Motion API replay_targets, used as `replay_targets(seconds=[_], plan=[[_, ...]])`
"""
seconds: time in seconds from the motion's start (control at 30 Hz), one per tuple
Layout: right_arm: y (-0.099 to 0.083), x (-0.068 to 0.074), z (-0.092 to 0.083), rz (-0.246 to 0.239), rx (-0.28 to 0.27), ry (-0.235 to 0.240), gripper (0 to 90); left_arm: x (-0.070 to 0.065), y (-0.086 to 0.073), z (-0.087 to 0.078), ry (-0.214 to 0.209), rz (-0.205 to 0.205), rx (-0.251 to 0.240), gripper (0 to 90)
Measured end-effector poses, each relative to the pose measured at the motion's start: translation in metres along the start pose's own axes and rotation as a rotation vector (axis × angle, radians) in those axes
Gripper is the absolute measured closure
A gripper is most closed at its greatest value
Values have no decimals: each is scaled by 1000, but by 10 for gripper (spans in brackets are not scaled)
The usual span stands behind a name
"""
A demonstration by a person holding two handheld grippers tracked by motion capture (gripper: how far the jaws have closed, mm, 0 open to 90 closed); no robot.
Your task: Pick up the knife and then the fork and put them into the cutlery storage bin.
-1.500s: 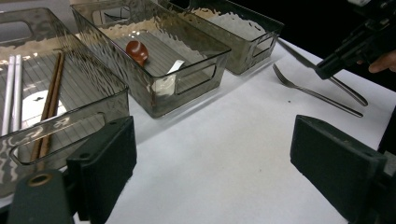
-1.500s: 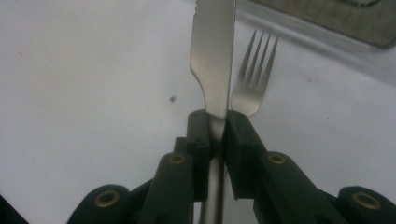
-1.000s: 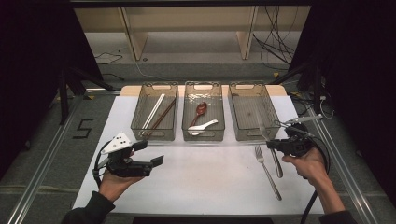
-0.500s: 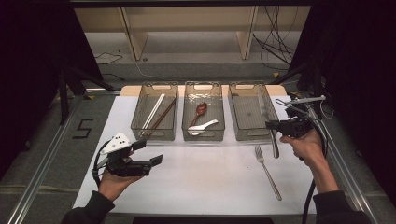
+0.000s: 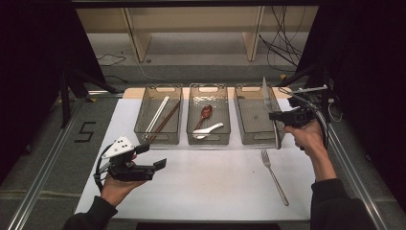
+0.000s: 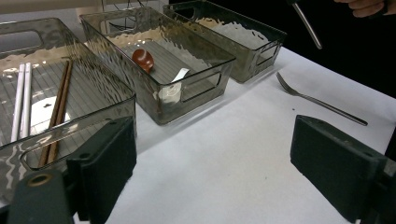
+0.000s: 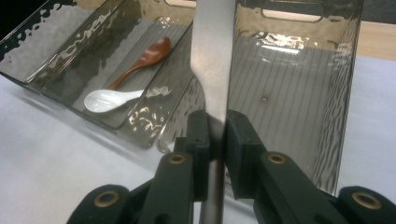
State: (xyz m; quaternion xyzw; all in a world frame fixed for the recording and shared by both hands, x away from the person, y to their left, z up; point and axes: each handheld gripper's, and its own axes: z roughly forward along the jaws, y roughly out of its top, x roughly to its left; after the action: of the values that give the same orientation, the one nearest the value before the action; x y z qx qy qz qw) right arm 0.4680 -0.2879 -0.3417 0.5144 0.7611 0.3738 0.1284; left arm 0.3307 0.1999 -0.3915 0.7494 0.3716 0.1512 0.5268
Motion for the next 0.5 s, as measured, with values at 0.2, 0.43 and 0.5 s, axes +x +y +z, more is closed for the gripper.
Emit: replay_targets(seconds=[0.2,0.43,0.5], plan=[[17,0,8,3,2,-16,813,0,0,0,-2,-1,-2,140],[32,-2,21,25,4,-31,813,0,0,-1,-4,-1,-3,140],[33,-2,24,31,4,-30,813,0,0,-1,-4,-6,-3,140]])
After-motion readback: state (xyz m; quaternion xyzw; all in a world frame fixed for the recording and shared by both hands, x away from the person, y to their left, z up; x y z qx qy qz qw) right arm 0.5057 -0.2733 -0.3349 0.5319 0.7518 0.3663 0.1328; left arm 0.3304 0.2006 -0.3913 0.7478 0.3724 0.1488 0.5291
